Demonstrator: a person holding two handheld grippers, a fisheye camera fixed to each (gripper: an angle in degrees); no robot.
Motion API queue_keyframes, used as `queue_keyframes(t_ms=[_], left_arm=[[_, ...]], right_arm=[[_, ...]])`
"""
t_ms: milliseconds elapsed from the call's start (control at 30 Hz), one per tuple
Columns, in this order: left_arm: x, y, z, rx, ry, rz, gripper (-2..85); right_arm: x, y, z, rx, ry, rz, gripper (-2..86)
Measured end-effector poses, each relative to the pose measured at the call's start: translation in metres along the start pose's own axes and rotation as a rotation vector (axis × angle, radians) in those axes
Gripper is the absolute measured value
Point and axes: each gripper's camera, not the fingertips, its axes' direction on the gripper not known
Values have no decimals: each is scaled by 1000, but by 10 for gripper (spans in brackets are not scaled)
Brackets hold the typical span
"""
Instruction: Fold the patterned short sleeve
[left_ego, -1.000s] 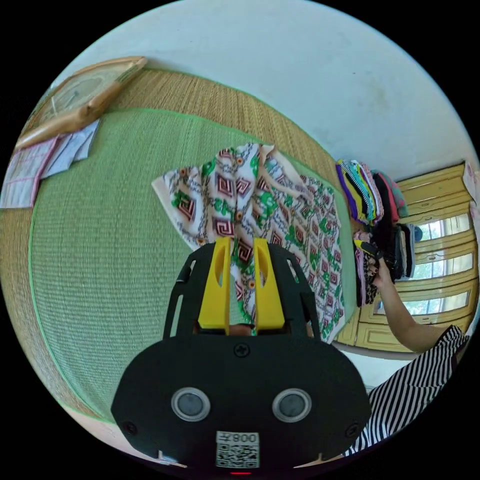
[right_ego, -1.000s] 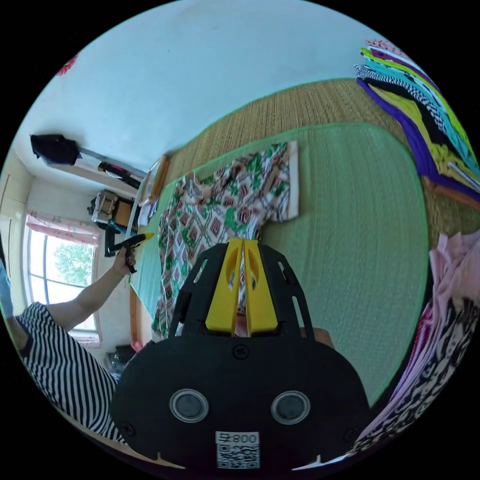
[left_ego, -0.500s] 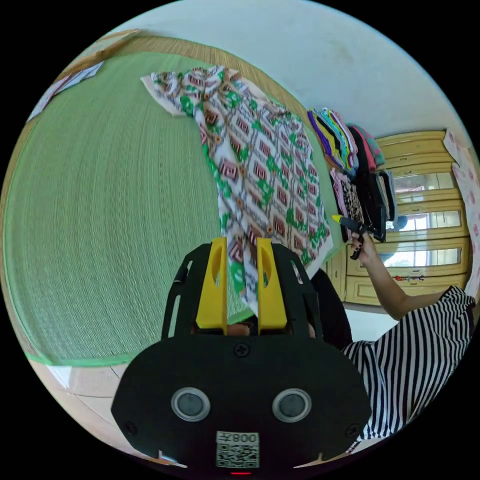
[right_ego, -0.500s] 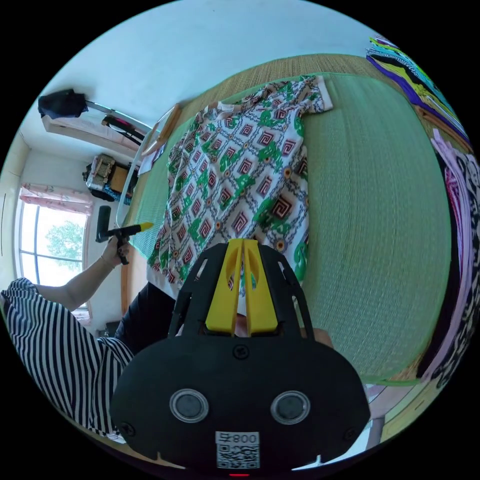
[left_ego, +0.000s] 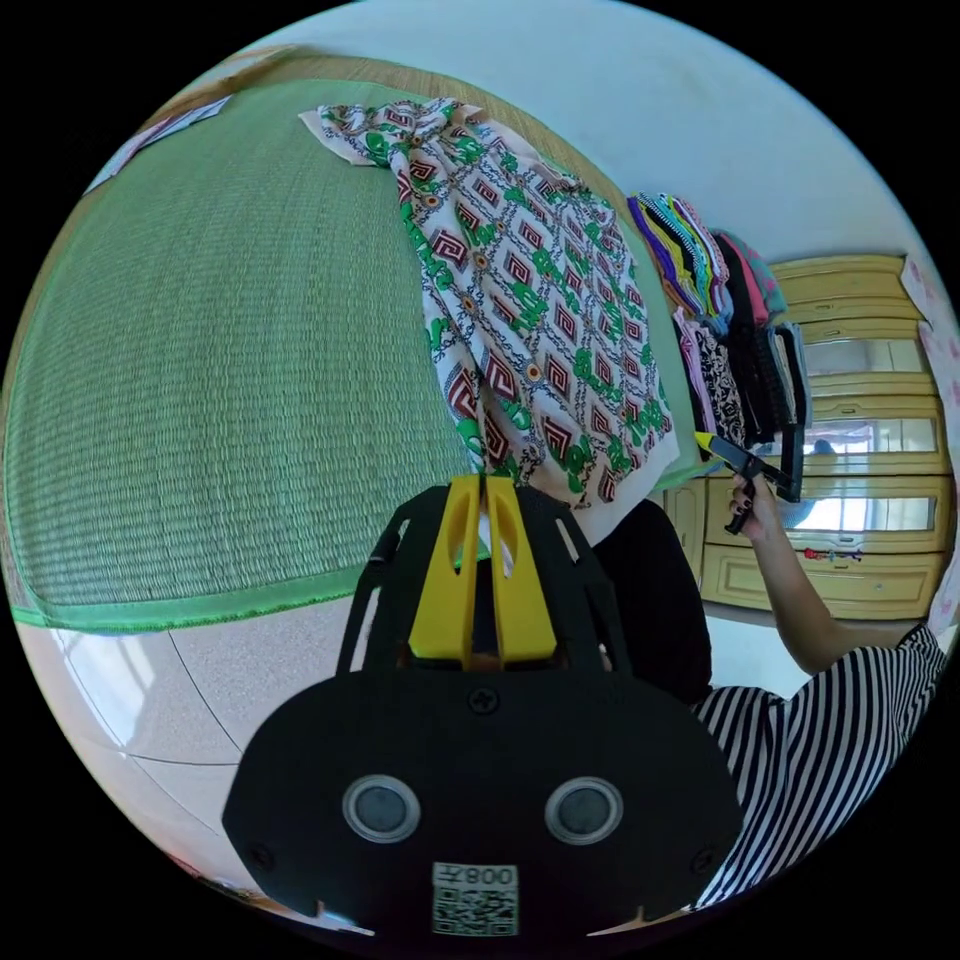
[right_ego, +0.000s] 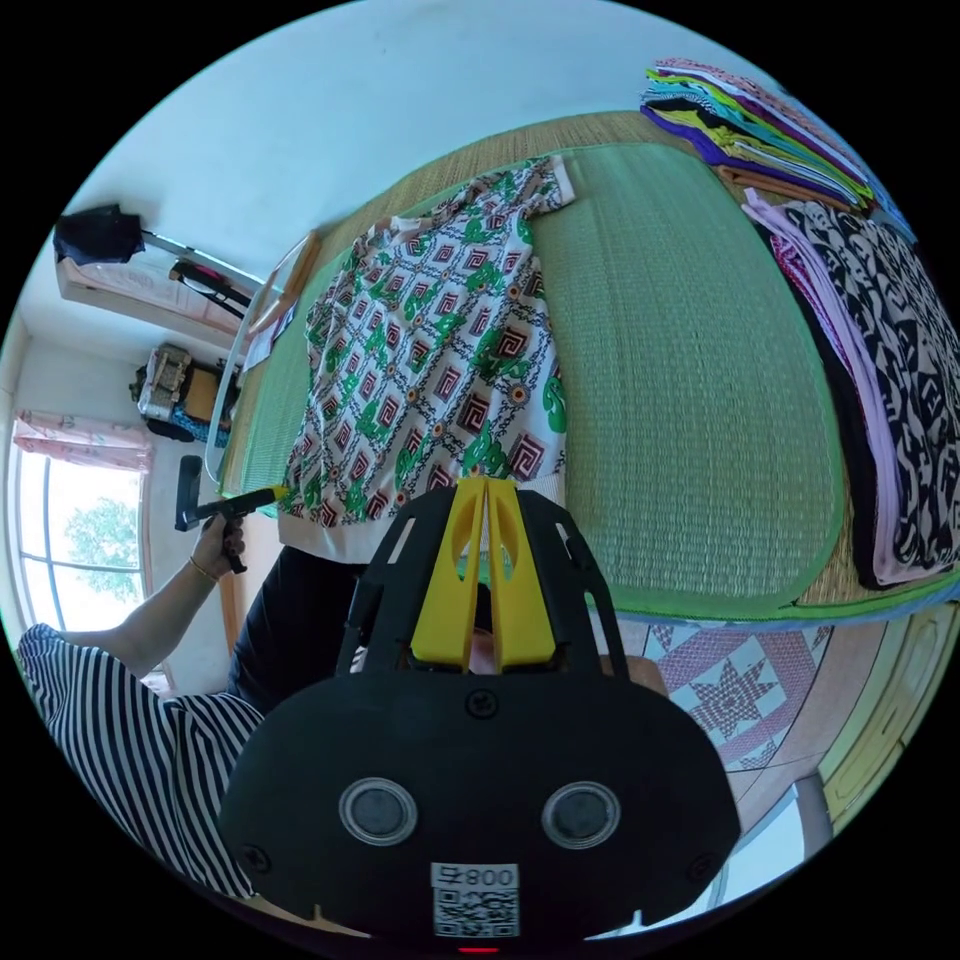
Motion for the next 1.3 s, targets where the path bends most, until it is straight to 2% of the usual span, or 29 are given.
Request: queue_keyframes(t_ms=[400, 967, 1133, 1300], left_arm=[[-88, 57, -101, 100, 54, -219, 5], [-132, 54, -155, 120, 85, -267, 23], [-132, 33, -186, 243, 108, -222, 48], [-136, -40, -201, 283, 94, -158, 62]], right_arm=[[3, 32, 48, -91, 24, -13, 0], [7, 132, 71, -164, -18, 19, 0], [13, 137, 55, -104, -57, 47, 0], [20, 123, 37, -27, -100, 69, 0]])
